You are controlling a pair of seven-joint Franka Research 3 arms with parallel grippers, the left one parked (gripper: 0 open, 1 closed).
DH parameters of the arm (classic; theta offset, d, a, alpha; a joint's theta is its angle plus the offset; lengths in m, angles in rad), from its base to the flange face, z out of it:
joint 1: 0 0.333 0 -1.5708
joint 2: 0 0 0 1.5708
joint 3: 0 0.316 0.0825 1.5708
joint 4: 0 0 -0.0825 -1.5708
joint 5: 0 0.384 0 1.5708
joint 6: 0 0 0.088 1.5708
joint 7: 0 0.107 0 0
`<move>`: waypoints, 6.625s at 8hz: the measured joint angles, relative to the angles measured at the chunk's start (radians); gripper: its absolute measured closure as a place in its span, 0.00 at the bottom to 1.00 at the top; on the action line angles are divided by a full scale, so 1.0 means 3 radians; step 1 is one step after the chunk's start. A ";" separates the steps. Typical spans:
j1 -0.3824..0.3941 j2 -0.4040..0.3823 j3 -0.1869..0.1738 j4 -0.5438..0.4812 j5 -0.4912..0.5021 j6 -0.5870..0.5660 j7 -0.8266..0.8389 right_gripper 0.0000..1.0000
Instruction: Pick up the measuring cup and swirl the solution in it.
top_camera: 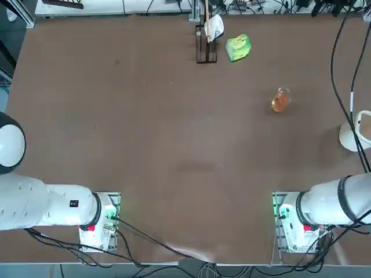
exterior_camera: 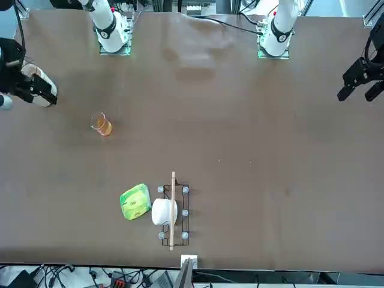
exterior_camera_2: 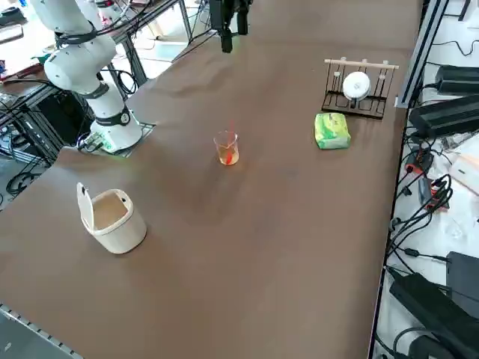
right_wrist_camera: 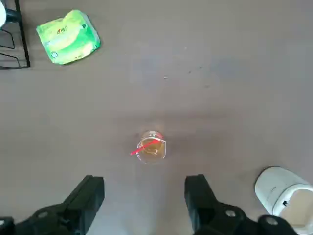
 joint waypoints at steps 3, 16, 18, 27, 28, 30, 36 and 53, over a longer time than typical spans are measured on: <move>0.0308 0.0184 0.0013 -0.0138 -0.0274 0.0184 0.0138 0.00; 0.1054 0.0327 0.0024 -0.1872 -0.1464 0.1590 0.1428 0.04; 0.1054 0.0430 0.0022 -0.1881 -0.1546 0.1595 0.1549 0.13; 0.1123 0.0618 0.0014 -0.1911 -0.1652 0.1422 0.1752 0.22; 0.1123 0.0620 0.0013 -0.1911 -0.1653 0.1415 0.1754 0.25; 0.1123 0.0633 0.0012 -0.1912 -0.1653 0.1409 0.1792 0.29; 0.1123 0.0651 0.0012 -0.1913 -0.1653 0.1362 0.1846 0.44; 0.1157 0.0744 0.0013 -0.1813 -0.1651 0.1277 0.1880 0.61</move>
